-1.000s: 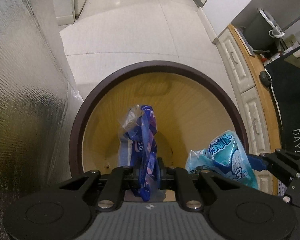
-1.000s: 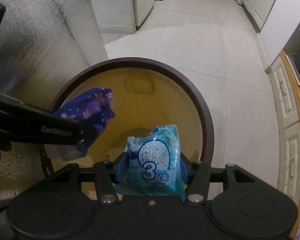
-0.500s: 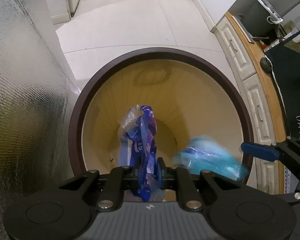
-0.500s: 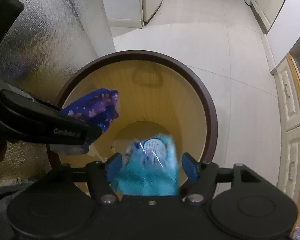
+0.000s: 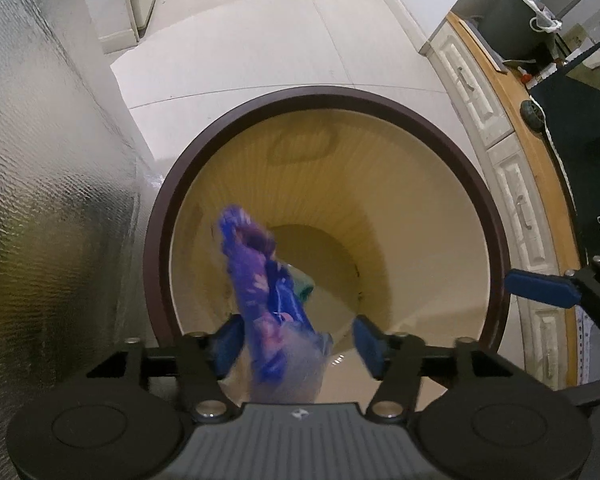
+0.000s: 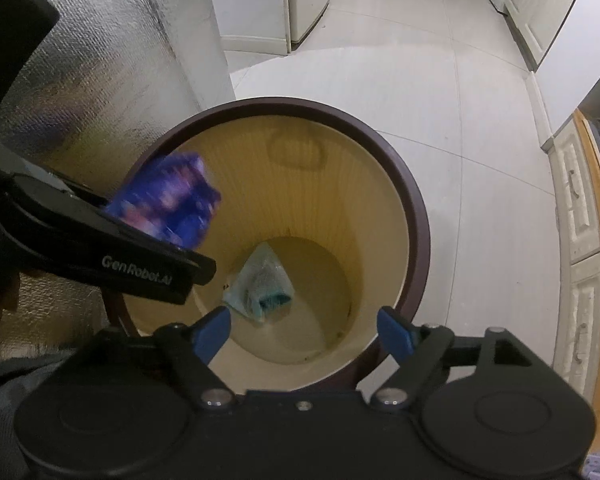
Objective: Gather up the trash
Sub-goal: 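Open the right tool dropping the teal bag while the left tool drops the wrapper, then lift both tools away from the bin back toward the table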
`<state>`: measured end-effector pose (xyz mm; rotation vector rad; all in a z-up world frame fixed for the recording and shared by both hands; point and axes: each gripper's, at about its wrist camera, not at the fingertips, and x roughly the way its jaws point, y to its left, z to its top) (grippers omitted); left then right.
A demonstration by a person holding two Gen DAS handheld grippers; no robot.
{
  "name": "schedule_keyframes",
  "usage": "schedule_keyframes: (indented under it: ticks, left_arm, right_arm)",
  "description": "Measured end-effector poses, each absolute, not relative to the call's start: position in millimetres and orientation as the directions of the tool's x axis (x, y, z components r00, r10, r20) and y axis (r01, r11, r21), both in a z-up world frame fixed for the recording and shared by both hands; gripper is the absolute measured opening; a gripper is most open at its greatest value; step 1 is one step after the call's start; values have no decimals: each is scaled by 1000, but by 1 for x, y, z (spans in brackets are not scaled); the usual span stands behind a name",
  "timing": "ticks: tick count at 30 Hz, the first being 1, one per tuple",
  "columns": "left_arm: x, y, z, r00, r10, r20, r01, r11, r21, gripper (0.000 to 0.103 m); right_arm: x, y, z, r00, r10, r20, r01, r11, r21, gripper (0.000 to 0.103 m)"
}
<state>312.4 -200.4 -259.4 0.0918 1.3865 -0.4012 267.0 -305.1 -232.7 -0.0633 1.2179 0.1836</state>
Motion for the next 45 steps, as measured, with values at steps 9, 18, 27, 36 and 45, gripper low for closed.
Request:
schedule_keyframes:
  ticks: [9, 18, 27, 36, 45]
  left_arm:
    - [307, -196, -252, 143, -212, -967, 339, 928, -153, 85]
    - [299, -189, -241, 153, -207, -966, 338, 930, -145, 86]
    - [284, -180, -222, 190, -212, -959, 336, 932, -139, 96]
    - [266, -168, -201, 224, -221, -949, 327, 935, -141, 103]
    - [249, -158, -172, 289, -223, -931, 348, 930, -115, 103]
  right_arm:
    - [260, -303, -231, 351, 96, -931, -171, 985, 37, 86]
    - [249, -306, -218, 380, 102, -919, -166, 985, 41, 93]
    - [236, -309, -201, 428, 86, -900, -139, 990, 29, 103]
    - [215, -320, -182, 464, 63, -883, -92, 995, 23, 103]
    - [195, -334, -161, 508, 22, -861, -20, 1000, 13, 103]
